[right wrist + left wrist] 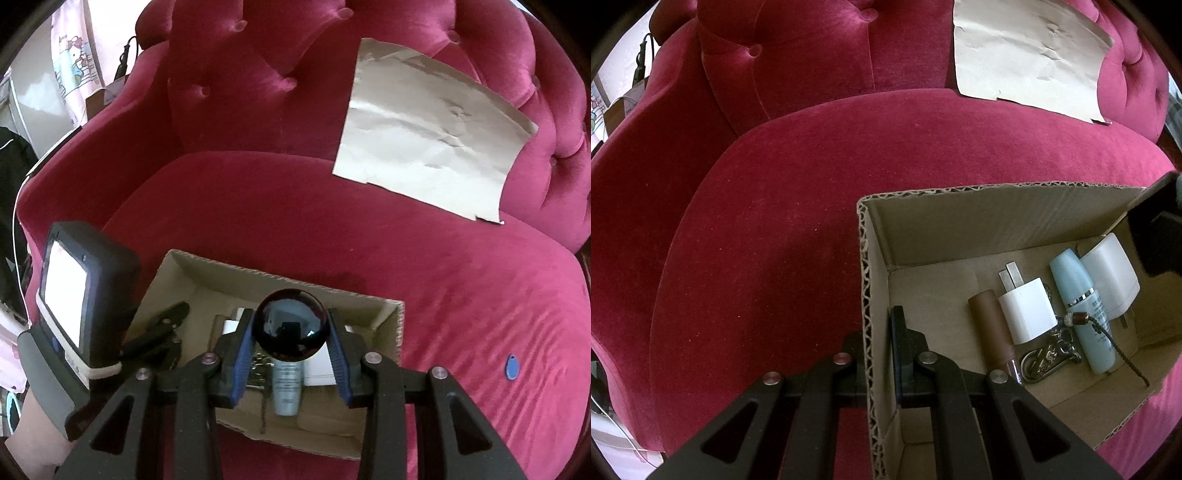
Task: Organize rigid objects
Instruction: 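Carry the black ball into the box and open the right gripper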
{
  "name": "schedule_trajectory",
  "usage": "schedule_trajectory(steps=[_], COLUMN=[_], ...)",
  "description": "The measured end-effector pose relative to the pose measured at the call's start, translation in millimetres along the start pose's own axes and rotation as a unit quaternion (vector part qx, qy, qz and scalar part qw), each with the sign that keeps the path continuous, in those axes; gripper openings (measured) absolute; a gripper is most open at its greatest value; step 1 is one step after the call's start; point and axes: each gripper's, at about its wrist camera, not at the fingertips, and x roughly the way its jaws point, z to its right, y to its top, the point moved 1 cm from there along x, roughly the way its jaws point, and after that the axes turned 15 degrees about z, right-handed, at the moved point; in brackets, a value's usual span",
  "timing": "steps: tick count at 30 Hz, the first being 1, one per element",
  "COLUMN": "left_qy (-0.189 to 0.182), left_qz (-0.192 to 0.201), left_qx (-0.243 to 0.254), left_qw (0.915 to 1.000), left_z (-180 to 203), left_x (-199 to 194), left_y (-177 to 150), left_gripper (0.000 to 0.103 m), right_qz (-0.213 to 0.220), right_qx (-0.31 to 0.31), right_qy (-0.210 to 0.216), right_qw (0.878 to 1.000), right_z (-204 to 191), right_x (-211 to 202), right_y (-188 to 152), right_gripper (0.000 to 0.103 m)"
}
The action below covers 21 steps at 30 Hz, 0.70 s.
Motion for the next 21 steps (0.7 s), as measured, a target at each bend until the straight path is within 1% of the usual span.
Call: schedule_trajectory(steps=[9,16,21], left_qy=[0.000,-0.001,-0.001], left_qz=[0.000,0.000,0.000], left_qx=[0.000,-0.001,-0.001], left_qw=[1.0000,1.0000,1.0000], left_z=[0.0,0.9,1.5], left_x=[0.0,-0.2,-0.1], left_y=[0.0,0.3,-0.1], left_gripper=[0.006,0.006,0.006], right_qz=[-0.015,-0.026,-0.022], right_qx=[-0.002,-0.002,0.002], right_qy=[0.016,0.021,0.022], right_qw=[1.000,0.999,1.000], right_z=[-17.3,-21.5,-20.0], right_x=[12.8,20.6,19.8], right_y=[-10.5,-17.7,-16.0], right_gripper=[0.040,0.040,0.040])
